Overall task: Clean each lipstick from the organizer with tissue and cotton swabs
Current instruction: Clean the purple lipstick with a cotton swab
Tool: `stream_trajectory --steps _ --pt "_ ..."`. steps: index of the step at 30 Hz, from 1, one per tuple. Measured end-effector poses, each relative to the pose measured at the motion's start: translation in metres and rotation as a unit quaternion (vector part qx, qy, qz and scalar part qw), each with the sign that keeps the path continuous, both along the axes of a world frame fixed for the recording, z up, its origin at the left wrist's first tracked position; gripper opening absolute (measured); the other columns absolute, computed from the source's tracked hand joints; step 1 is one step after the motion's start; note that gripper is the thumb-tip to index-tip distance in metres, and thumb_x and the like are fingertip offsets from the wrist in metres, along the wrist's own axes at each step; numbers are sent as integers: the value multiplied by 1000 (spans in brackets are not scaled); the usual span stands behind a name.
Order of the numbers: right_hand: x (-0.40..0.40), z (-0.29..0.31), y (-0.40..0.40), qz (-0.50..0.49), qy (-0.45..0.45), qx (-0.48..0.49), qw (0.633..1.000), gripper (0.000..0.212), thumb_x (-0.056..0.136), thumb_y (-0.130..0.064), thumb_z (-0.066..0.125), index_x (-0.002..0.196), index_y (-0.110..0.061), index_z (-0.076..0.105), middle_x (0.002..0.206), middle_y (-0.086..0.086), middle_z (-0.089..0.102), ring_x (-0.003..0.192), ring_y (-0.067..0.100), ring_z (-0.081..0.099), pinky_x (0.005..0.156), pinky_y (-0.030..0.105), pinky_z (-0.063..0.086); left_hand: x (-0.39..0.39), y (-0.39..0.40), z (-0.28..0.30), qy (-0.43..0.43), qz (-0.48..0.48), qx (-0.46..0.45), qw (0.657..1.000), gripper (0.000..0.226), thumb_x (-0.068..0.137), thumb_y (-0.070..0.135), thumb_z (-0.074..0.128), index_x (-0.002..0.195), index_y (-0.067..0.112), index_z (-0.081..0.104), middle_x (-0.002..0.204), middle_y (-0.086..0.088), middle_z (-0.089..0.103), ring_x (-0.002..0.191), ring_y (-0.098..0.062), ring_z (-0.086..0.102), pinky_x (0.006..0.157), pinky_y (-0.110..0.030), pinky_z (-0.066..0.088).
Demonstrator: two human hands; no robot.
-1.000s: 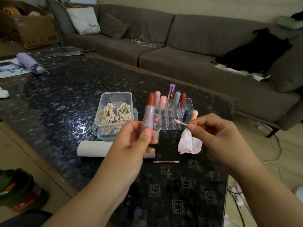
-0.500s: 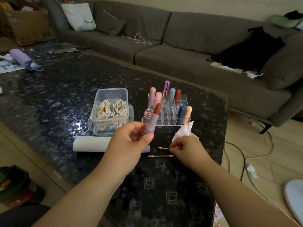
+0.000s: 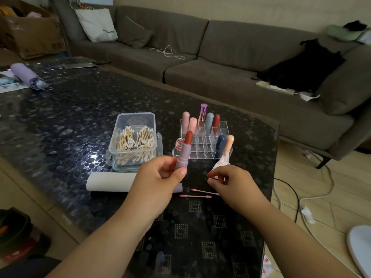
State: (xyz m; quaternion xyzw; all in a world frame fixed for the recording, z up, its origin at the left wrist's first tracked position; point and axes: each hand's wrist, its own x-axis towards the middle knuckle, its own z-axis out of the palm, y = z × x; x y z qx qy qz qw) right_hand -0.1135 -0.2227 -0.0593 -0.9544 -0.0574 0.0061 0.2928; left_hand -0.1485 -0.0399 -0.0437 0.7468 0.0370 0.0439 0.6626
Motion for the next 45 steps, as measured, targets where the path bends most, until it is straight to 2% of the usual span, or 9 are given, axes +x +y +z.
stream_trajectory --steps 7,15,20,24,28,34,39,43,45 --pt "-3 -1 20 84 -19 -14 996 25 90 -26 63 115 -24 65 91 -10 54 73 -2 47 68 1 36 2 6 -4 -7 7 -16 1000 9 84 17 68 84 26 69 77 10 72 74 -6 64 79 -28 49" --pt "9 1 15 59 -44 -77 994 21 93 -23 58 112 -23 67 106 -7 58 88 1 46 73 8 29 1 23 -7 -24 23 42 999 10 82 17 70 82 26 69 74 9 71 66 1 61 67 -19 45" --pt "2 -7 36 126 -41 -60 989 30 90 -31 61 119 -23 64 105 -4 53 97 8 50 89 20 41 7 27 -10 -27 44 102 993 15 78 13 74 79 27 68 73 5 69 70 -7 64 73 -27 53" --pt "3 -16 53 153 -35 -104 982 35 91 -34 58 124 -22 59 112 1 51 109 16 45 93 26 38 10 25 -11 -46 49 143 987 19 75 12 76 76 28 66 72 12 67 69 7 61 65 -6 43" --pt "7 -9 50 151 -15 -97 984 28 90 -29 61 116 -19 62 111 0 51 108 15 47 92 25 39 18 23 -13 -43 53 197 978 15 75 18 77 81 28 67 75 19 63 76 7 58 66 -2 39" --pt "2 13 7 71 15 -102 992 22 90 -32 61 110 -24 62 108 -5 63 99 10 56 85 23 45 26 10 -22 -29 20 253 967 13 76 23 77 86 27 70 83 10 70 76 -7 63 76 -34 53" --pt "-8 22 -12 32 38 -81 995 19 92 -35 59 110 -29 61 108 -8 62 92 6 57 73 16 45 29 -11 -27 -35 -6 315 948 10 83 29 70 92 29 67 84 14 66 68 3 54 61 -7 40" --pt "-14 25 -19 32 45 -84 995 23 91 -35 59 113 -28 60 108 -11 59 94 6 56 80 18 47 37 -25 -35 -11 -1 271 963 12 80 20 74 91 21 70 87 7 70 75 -6 63 75 -24 50" --pt "-16 23 -22 30 44 -86 995 23 91 -34 60 113 -29 60 111 -10 61 96 6 57 83 19 47 39 -30 -40 -10 5 276 961 12 79 18 74 91 18 71 84 8 69 77 -6 61 73 -20 45"
